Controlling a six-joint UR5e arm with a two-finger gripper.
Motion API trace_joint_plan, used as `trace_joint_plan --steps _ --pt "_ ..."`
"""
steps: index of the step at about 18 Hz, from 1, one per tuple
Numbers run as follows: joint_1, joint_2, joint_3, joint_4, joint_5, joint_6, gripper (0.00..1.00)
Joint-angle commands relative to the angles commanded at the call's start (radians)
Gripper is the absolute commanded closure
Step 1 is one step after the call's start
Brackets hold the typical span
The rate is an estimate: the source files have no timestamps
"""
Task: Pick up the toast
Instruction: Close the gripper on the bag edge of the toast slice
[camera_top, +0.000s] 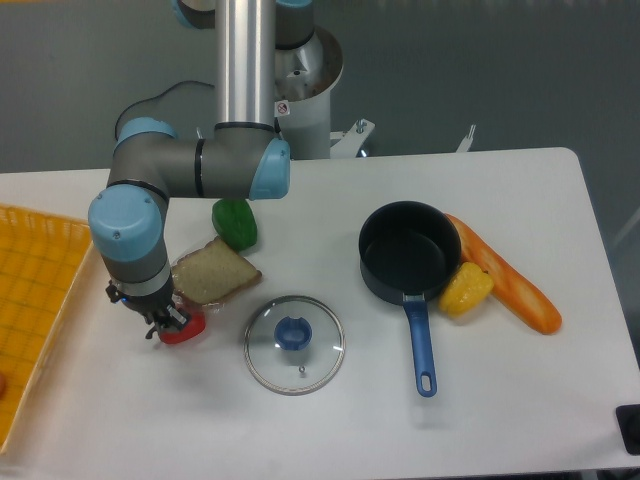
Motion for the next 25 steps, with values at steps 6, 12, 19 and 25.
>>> trace_joint_plan --steps 6,12,19,25 --pt "0.000 -0.003 0.003 -0.002 -0.002 -0.038 1.00" --pt "0.003 0.002 0.011 -0.002 -0.024 -0.038 1.00" --pt "0.014 0.011 0.037 -0.044 -0.028 -0.037 1.00" --pt "0.034 0.028 0.072 -0.124 -0.025 -0.017 1.00"
